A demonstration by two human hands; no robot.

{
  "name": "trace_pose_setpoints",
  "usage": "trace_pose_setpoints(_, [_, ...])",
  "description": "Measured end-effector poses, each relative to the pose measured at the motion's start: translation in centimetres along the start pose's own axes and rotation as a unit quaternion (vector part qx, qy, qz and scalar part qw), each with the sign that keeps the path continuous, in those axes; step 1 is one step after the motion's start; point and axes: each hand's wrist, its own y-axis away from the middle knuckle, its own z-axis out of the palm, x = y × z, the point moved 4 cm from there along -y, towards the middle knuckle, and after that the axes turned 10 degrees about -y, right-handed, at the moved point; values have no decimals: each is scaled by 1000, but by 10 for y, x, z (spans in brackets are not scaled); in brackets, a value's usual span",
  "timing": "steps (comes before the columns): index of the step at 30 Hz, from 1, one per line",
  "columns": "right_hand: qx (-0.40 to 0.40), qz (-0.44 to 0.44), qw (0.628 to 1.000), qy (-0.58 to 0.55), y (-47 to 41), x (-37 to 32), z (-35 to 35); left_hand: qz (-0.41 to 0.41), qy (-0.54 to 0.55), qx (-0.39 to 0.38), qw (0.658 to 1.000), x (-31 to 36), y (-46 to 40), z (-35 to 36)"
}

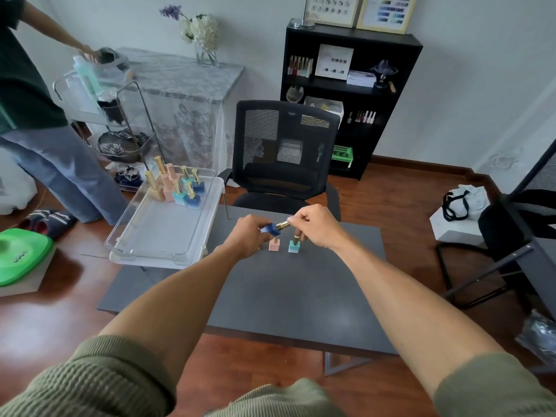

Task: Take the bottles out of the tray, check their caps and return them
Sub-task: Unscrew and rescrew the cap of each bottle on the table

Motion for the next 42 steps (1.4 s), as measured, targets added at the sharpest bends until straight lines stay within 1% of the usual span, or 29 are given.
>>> trace_pose_setpoints(4, [-7, -6, 1000, -12, 2, 1, 1, 5, -5, 2, 1000, -1, 2, -3])
trace_pose_setpoints(7, [-19, -33, 999, -14, 3, 0, 0, 2, -3, 3, 1000, -1, 2, -5])
trace_pose_setpoints(11, [-9, -54, 998, -7, 5, 0, 0, 2, -3, -2, 1000, -1, 2, -4])
trace_pose_setpoints(18, [-8, -30, 999, -21, 5, 2, 2, 3, -6, 0, 1000, -1, 4, -3])
trace_pose_setpoints(24, [-4, -7, 1000, -3, 5, 5, 5, 5, -16, 2, 1000, -2, 4, -2])
trace_pose_setpoints(28, [-21, -29, 999, -22, 7, 3, 5, 5, -14, 3, 1000, -4, 4, -3])
trace_pose_setpoints(32, [-11, -52, 999, -9, 6, 4, 6, 1, -16, 2, 1000, -3, 2, -4])
trace_pose_setpoints(42, [-5, -10, 1000, -18, 3, 9, 9, -2, -25, 2, 1000, -3, 2, -1])
